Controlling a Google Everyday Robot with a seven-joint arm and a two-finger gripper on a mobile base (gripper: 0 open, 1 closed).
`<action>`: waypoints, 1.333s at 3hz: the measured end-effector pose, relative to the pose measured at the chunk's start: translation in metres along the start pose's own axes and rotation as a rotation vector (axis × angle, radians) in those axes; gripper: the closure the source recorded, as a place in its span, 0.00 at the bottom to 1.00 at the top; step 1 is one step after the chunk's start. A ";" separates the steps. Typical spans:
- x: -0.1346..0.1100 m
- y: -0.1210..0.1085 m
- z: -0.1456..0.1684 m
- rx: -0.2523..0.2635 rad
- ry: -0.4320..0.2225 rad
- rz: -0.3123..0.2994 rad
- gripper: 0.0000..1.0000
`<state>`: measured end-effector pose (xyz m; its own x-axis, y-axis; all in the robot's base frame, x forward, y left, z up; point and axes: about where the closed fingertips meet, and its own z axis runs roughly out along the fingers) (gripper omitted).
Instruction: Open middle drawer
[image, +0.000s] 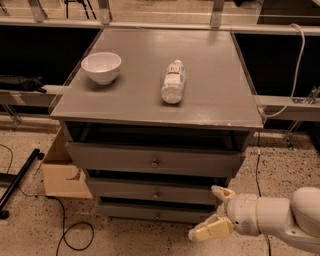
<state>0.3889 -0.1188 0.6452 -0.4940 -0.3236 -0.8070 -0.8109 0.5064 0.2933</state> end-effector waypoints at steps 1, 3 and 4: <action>0.009 0.006 0.000 0.055 -0.085 -0.018 0.00; 0.015 0.014 -0.003 0.156 -0.149 -0.074 0.00; 0.015 0.014 -0.003 0.155 -0.149 -0.073 0.00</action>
Offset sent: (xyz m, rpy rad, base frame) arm -0.0296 -0.0024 -0.0127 0.0092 -0.2628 -0.2065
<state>0.3692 -0.1190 0.6387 -0.3744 -0.2483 -0.8934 -0.7793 0.6064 0.1580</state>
